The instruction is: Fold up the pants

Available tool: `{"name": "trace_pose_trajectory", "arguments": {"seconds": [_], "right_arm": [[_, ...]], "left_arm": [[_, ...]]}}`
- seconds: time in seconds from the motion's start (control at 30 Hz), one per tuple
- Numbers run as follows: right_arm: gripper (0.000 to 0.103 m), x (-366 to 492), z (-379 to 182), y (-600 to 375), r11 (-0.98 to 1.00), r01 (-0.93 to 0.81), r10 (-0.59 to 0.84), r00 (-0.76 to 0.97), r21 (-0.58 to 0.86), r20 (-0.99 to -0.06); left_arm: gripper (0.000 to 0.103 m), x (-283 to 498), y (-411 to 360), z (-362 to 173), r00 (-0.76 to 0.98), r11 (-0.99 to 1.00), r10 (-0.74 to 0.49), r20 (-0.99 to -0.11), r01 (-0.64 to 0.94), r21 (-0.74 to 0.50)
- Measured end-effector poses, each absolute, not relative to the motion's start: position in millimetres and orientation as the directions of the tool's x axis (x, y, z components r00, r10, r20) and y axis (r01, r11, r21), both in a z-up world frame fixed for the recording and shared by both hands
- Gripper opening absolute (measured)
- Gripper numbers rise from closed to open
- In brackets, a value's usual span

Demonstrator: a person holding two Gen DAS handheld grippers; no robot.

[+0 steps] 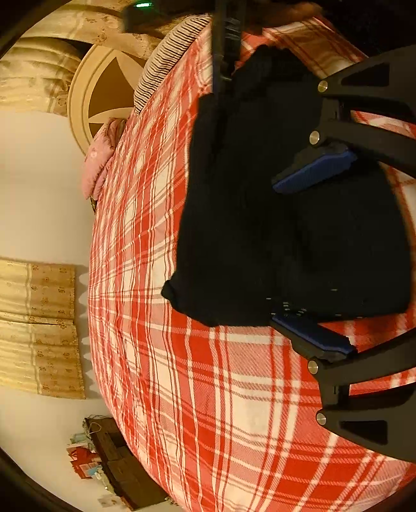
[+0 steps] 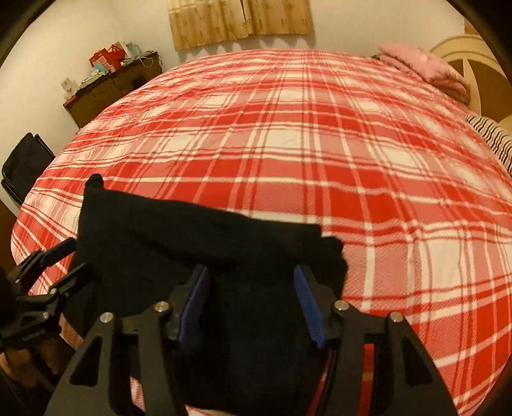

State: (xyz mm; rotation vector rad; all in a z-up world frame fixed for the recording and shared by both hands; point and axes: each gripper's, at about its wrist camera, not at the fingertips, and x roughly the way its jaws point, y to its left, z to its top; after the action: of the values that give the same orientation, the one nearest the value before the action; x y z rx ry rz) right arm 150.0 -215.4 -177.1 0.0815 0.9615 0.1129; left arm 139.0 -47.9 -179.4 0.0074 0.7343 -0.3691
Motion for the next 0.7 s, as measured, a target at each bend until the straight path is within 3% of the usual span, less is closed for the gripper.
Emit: {"name": "trace_pose_trajectory", "arguments": {"seconds": [0.17,0.33,0.43,0.53,0.6,0.7], "right_arm": [[0.06,149,-140,-193,0.979,-0.15,0.203,0.596,0.14,-0.777],[0.06,181,-125,-126,0.9,-0.361,0.412,0.531,0.242,-0.741],[0.06,211,-131,-89,0.88,-0.407,0.436,0.487,0.245,-0.757],[0.06,241,-156,-58,0.876,-0.432,0.393,0.384,0.214,-0.836],[0.031,251,-176,-44,0.874,-0.446,0.356,0.316,0.194,-0.879],[0.02,253,-177,-41,0.862,-0.46,0.372,0.294,0.211,-0.881]], "left_arm": [[0.079,116,-35,-181,0.709,0.938,-0.331,-0.623,0.319,-0.136],[0.079,115,-35,-198,0.691,0.94,-0.322,-0.647,0.317,-0.128],[0.079,117,-32,-205,0.683,0.934,-0.34,-0.646,0.323,-0.15],[0.082,118,-29,-210,0.681,0.93,-0.356,-0.64,0.327,-0.17],[0.083,117,-30,-211,0.685,0.928,-0.357,-0.635,0.336,-0.16],[0.085,116,-32,-213,0.695,0.928,-0.355,-0.626,0.345,-0.143]]}}
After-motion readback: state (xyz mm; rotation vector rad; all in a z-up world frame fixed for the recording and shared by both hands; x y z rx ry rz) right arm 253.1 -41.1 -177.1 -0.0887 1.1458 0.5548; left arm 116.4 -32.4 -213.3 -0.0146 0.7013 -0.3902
